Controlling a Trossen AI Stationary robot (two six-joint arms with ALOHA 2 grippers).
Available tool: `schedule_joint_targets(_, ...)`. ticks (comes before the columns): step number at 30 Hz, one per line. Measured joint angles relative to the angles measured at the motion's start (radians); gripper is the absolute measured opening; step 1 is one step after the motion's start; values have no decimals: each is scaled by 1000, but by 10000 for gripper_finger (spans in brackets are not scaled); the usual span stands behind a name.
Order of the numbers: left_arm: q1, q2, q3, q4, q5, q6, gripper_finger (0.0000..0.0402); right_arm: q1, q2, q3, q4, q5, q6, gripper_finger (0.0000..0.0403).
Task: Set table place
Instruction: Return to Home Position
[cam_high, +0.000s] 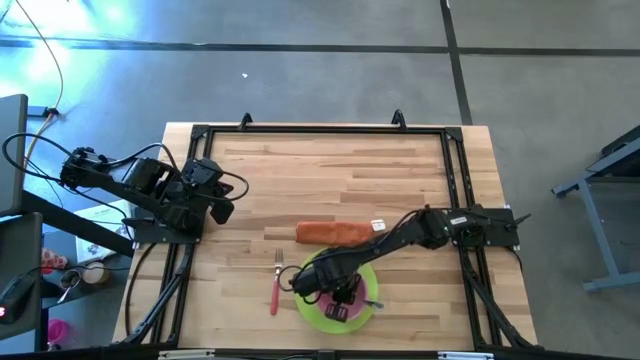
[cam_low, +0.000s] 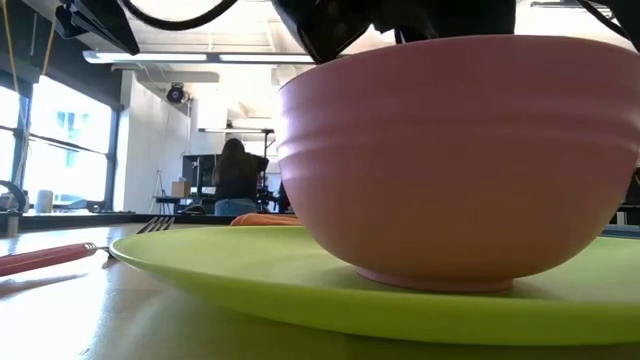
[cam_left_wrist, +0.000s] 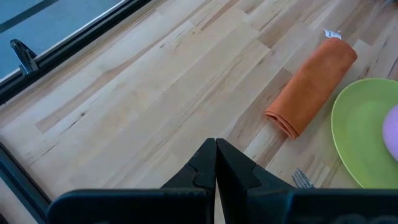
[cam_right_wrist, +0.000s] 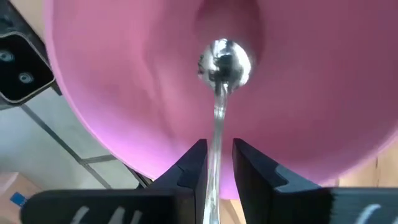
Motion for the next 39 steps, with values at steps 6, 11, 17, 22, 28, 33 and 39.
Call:
schedule_joint_targets(6, 0, 0, 0, -1, 1, 4, 0, 26, -123, 0, -13, 281, 148, 67)
schedule_joint_targets(11, 0, -2, 0, -1, 2, 40, 0, 91, -271, 0, -13, 629, 346, 60)
schedule_joint_targets(17, 0, -30, 0, 1, -13, 64, 0, 114, -372, 0, -13, 883, 275, 6)
schedule_joint_targets(22, 0, -105, -41, 86, -65, 121, 0, 72, -579, -174, -11, 1041, 164, 1)
schedule_joint_targets(28, 0, -306, -282, 372, -69, 195, 0, 55, -1056, -626, -4, 1170, 328, 0)
schedule_joint_targets(33, 0, -470, -556, 619, -46, 193, 0, 109, -1441, -1020, 195, 1288, 393, 0)
schedule_joint_targets(39, 1, -620, -842, 956, -41, 192, 0, 118, -1845, -1499, 649, 1312, 241, 0)
